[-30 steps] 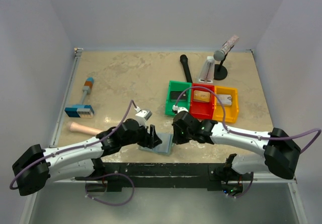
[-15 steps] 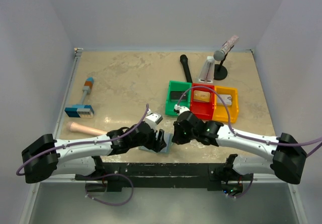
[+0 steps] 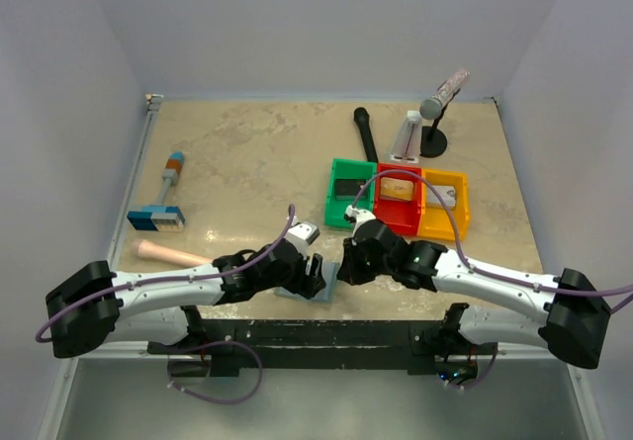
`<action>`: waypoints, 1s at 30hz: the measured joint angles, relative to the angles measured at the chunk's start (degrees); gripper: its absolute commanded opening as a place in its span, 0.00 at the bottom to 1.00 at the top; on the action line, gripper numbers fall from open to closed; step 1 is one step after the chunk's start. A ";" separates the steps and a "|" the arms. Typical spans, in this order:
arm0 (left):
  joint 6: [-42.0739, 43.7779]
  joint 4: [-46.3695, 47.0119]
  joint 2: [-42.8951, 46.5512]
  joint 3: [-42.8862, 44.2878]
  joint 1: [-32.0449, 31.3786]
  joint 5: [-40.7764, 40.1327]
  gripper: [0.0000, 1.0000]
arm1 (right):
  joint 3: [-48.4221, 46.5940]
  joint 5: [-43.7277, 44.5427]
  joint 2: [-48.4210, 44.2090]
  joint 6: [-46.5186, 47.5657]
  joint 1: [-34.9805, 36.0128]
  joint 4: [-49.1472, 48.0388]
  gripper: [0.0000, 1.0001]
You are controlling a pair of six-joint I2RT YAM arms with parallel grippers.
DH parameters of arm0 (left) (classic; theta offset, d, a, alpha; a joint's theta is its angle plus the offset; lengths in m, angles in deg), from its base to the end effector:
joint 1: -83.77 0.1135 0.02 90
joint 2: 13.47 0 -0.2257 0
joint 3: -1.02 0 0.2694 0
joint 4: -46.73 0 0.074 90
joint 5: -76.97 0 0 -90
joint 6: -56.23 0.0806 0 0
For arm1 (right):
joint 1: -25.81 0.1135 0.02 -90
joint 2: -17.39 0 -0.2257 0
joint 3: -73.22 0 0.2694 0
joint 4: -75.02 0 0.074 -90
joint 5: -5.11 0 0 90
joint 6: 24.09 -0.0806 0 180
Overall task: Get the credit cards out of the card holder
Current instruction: Remove the credit card from the card holder.
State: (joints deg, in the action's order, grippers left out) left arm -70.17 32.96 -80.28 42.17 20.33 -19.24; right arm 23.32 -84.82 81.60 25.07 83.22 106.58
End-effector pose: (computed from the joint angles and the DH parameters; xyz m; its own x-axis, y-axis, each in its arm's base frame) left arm 0.1388 -0.2582 0.1064 -0.7341 0.1491 -0.6625 0.5171 0.7551 -0.4031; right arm 0.1565 0.2447 0.1392 -0.8432 -0.1048 -0.5273 -0.3843 0.8035 0.4547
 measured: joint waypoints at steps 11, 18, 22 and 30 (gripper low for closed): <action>-0.04 1.62 -1.46 0.00 0.00 1.33 0.69 | 0.72 -2.64 -3.08 0.39 0.00 -2.36 0.00; -0.44 1.73 -1.88 0.00 0.00 1.68 0.63 | 0.74 -2.64 -3.21 0.61 0.00 -2.47 0.00; -0.50 1.70 -2.01 0.00 0.00 1.60 0.61 | 0.74 -2.64 -3.21 0.83 0.00 -2.45 0.00; -1.51 0.28 -1.07 0.00 0.00 -0.85 0.61 | 0.74 -2.64 -3.21 0.98 0.00 -2.45 0.00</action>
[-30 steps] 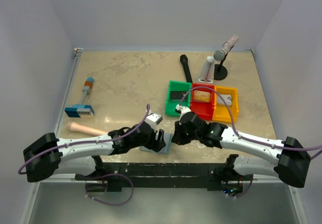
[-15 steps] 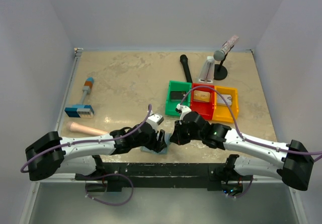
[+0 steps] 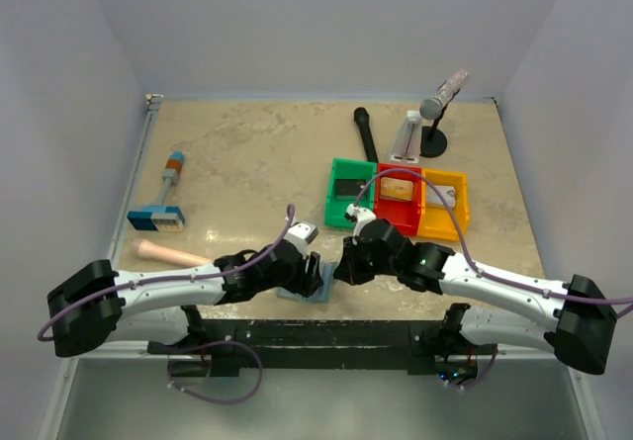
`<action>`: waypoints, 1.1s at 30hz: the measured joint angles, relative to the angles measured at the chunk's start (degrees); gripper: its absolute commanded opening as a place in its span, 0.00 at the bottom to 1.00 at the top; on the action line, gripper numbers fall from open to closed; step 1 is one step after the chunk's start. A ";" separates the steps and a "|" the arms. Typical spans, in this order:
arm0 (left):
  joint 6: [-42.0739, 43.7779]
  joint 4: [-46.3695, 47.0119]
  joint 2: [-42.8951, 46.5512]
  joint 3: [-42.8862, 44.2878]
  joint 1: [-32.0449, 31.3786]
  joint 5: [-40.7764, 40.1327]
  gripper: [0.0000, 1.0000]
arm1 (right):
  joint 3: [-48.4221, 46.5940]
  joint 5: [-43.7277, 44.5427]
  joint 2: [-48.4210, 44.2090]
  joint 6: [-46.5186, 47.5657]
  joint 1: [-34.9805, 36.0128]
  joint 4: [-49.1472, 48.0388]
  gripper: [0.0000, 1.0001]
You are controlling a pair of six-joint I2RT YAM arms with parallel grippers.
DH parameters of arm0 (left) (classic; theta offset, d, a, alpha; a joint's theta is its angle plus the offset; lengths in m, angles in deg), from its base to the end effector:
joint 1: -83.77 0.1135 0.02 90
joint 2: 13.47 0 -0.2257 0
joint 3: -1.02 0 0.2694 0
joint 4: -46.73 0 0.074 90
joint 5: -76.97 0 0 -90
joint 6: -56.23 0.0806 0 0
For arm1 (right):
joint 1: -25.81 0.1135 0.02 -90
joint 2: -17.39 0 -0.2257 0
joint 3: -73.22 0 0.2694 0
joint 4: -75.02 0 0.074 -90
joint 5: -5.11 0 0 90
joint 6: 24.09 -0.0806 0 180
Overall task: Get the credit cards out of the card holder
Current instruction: Remove the credit card from the card holder.
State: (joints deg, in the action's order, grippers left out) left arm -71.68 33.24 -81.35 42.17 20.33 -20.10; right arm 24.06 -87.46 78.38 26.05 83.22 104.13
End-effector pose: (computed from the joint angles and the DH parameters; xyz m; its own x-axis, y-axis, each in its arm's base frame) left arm 0.1400 -0.2578 0.1020 -0.7474 0.1314 -0.6513 0.4898 0.7713 -0.4064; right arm 0.1537 0.2471 0.1544 -0.8221 -0.0972 -0.5610 -0.4339 0.7450 0.5067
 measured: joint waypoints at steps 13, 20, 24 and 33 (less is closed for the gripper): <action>-3.41 -6.69 4.31 0.00 0.04 -8.94 0.62 | 0.02 0.00 0.00 0.02 0.00 0.00 0.00; -7.21 -14.71 6.67 -0.04 0.04 -16.48 0.63 | 0.24 0.02 -0.04 0.00 0.00 0.02 0.00; -9.01 -16.87 12.20 -0.87 0.09 -19.54 0.61 | 0.33 0.02 -0.33 0.00 0.00 0.00 0.00; -5.38 -0.15 14.80 -7.78 0.48 -8.61 0.45 | 0.22 2.16 3.78 -0.70 -1.07 3.85 0.00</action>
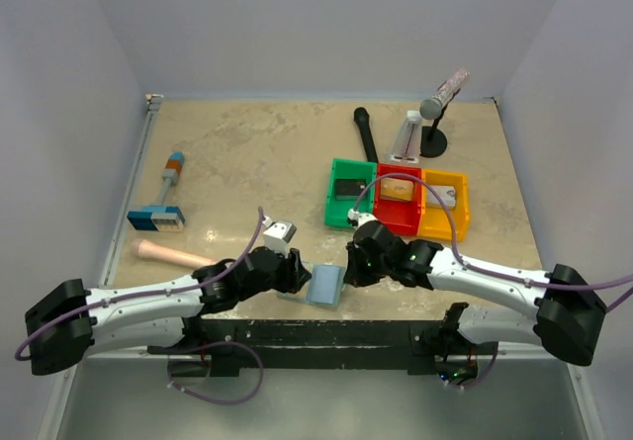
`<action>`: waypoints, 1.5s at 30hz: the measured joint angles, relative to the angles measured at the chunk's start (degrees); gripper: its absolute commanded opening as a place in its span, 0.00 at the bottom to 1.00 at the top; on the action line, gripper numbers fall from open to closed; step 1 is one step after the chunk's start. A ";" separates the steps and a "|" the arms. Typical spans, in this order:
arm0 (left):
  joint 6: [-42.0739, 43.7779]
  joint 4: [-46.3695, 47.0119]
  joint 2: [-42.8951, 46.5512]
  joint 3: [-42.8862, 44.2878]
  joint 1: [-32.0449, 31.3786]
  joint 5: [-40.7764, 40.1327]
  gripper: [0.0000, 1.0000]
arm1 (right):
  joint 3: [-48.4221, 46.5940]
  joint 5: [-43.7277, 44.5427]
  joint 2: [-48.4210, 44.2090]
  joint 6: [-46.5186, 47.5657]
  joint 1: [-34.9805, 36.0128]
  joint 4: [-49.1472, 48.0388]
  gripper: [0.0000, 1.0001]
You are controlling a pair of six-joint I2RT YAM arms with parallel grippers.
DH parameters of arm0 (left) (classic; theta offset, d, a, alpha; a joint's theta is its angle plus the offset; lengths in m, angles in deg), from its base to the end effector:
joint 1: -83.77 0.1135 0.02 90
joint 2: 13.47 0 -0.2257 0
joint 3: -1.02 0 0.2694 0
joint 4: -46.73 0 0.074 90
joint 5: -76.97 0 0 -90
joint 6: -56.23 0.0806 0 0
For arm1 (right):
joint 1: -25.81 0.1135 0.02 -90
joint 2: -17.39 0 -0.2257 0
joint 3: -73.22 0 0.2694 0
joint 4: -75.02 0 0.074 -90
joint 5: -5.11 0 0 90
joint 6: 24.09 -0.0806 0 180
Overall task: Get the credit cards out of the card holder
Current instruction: Remove the credit card from the card holder.
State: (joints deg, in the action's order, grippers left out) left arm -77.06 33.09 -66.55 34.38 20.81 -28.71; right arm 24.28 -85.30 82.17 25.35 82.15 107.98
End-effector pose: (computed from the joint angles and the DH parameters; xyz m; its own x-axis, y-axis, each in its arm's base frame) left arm 0.1397 -0.2258 0.1197 -0.6996 -0.0815 -0.7099 0.3781 0.8008 -0.4645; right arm 0.1574 0.2374 0.1278 -0.8597 -0.1179 -0.4969 -0.3631 0.8253 0.4324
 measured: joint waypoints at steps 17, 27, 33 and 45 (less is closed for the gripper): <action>0.83 9.66 -8.79 0.00 0.00 9.25 0.43 | -1.29 5.60 -3.80 -2.49 -0.79 10.10 0.47; -0.66 6.64 -1.09 -1.27 0.24 4.61 0.36 | -4.94 -0.24 -6.71 -0.15 1.03 4.57 0.10; -1.86 5.33 0.48 -3.50 0.90 3.19 0.30 | -6.95 -5.38 3.19 -1.55 1.31 -1.07 0.04; -2.23 5.42 -2.14 -4.50 1.53 3.28 0.23 | -6.80 -11.37 16.55 -8.48 1.31 -10.32 0.14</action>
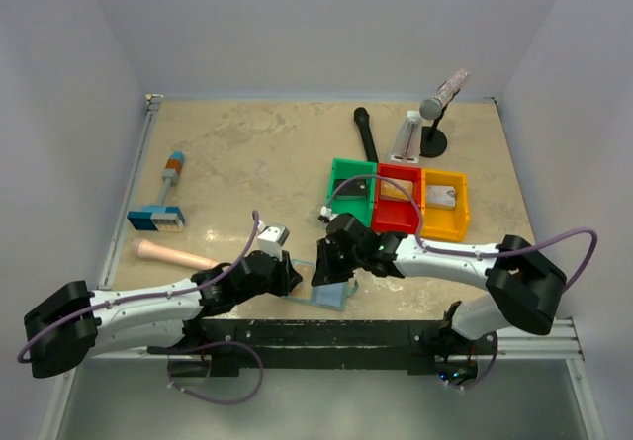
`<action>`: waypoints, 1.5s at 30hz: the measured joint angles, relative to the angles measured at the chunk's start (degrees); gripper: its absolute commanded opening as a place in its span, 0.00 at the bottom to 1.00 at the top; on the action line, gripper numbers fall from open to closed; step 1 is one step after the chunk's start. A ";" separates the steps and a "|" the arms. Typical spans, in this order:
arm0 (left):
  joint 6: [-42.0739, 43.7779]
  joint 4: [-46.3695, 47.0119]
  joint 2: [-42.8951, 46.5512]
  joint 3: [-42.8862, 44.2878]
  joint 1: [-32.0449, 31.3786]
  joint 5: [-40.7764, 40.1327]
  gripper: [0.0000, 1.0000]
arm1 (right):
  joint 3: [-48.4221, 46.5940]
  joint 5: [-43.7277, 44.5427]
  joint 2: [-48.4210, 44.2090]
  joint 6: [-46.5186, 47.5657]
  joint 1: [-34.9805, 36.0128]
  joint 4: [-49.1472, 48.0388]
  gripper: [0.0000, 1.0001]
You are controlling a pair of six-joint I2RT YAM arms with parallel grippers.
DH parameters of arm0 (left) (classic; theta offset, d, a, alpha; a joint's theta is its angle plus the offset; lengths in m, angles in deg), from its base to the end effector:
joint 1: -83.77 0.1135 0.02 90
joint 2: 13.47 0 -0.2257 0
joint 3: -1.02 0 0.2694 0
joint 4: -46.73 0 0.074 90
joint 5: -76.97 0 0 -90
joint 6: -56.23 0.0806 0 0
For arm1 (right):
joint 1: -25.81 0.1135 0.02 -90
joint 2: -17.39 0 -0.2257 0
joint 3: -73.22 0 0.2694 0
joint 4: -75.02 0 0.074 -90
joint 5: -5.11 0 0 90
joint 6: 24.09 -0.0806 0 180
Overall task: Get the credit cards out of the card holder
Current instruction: Remove the credit card from the card holder.
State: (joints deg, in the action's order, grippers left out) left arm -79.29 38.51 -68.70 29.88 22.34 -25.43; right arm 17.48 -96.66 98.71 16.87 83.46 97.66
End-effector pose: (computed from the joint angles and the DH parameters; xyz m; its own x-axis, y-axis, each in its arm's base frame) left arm 0.1388 -0.2186 0.0925 -0.7419 -0.0947 -0.6638 0.3480 0.7918 -0.5020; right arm 0.1631 0.2883 0.1063 -0.9410 -0.1041 -0.3219 -0.2885 0.7439 0.6029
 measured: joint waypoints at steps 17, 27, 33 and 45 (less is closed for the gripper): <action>-0.92 0.02 -3.76 -1.14 0.57 -0.26 0.18 | 0.04 -1.27 7.08 -3.93 -0.59 -2.84 0.25; -1.90 0.31 -3.63 -1.55 0.57 -0.92 0.17 | 0.04 -1.27 7.63 -4.09 -0.83 -2.93 0.27; -1.95 -1.81 -1.57 -1.92 0.63 -1.92 0.19 | 0.04 -1.27 8.35 -4.11 -1.09 -2.97 0.28; -1.97 -2.38 -2.27 -2.12 0.63 -2.34 0.15 | 0.04 -1.29 8.70 -4.15 -1.20 -3.13 0.30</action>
State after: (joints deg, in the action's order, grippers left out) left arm -81.26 36.13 -70.97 27.76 22.97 -27.77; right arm 17.52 -97.95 107.41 12.72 82.25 94.54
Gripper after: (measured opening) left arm 0.170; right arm 0.297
